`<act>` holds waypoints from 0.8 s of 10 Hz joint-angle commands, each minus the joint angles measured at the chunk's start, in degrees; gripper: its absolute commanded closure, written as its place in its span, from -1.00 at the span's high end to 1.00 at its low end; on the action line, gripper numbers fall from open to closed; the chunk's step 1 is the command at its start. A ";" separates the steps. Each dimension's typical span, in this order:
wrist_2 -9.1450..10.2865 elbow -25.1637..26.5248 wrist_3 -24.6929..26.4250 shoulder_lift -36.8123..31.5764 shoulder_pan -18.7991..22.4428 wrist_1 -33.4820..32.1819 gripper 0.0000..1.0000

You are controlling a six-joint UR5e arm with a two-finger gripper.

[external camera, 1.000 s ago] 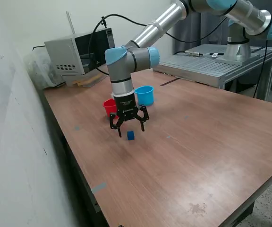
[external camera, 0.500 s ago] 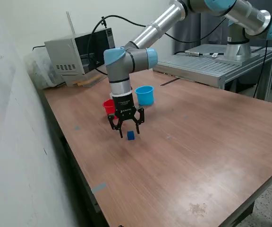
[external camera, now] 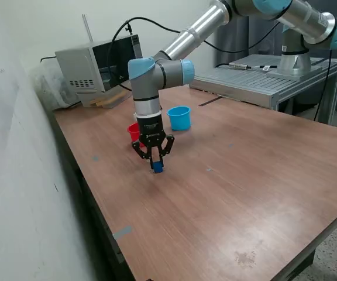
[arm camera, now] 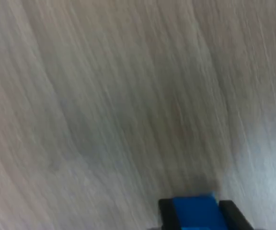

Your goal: Place red objects in the red bin, and blue objects in the blue bin.

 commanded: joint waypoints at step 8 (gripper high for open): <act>-10.50 23.78 19.12 -30.13 -0.28 8.27 -1.00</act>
